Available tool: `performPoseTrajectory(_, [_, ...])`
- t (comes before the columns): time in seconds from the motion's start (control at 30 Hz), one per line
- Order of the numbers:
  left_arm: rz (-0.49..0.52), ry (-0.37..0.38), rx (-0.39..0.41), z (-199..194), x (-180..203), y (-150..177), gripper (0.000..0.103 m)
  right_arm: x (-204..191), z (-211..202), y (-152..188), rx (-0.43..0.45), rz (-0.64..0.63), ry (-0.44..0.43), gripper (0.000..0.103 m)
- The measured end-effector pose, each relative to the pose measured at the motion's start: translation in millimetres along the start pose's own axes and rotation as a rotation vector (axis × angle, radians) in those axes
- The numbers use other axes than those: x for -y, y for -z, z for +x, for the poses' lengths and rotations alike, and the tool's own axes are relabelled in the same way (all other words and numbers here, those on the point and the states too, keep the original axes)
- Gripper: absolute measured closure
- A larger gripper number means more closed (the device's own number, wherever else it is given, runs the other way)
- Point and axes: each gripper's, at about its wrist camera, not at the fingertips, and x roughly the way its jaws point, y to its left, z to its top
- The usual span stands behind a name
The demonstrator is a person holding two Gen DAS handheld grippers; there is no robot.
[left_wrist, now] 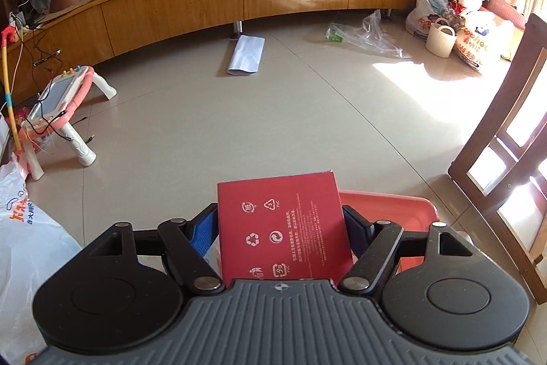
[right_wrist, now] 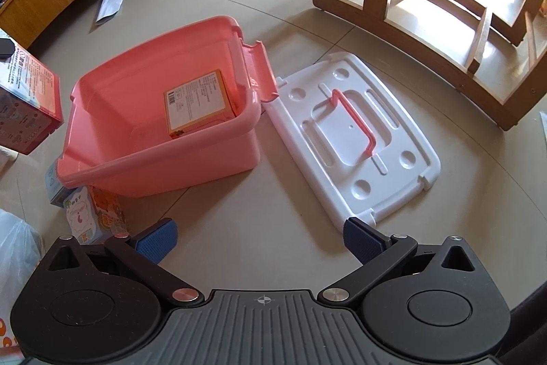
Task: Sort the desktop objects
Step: 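Lift the red box with the left gripper and carry it over the pink bin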
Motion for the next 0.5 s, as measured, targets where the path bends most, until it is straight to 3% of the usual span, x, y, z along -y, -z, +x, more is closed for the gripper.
performPoseTrajectory(0.2, [0.004, 0.028, -0.065, 38.1, 22.8, 7.3, 0.028, 10.5, 6.2, -4.0, -0.020, 0.035, -0.001, 0.000])
performPoseTrajectory(0.5, [0.013, 0.001, -0.129, 97.9, 31.6, 19.6, 0.028, 22.9, 17.0, -6.8, -0.064, 0.083, -0.005, 0.000])
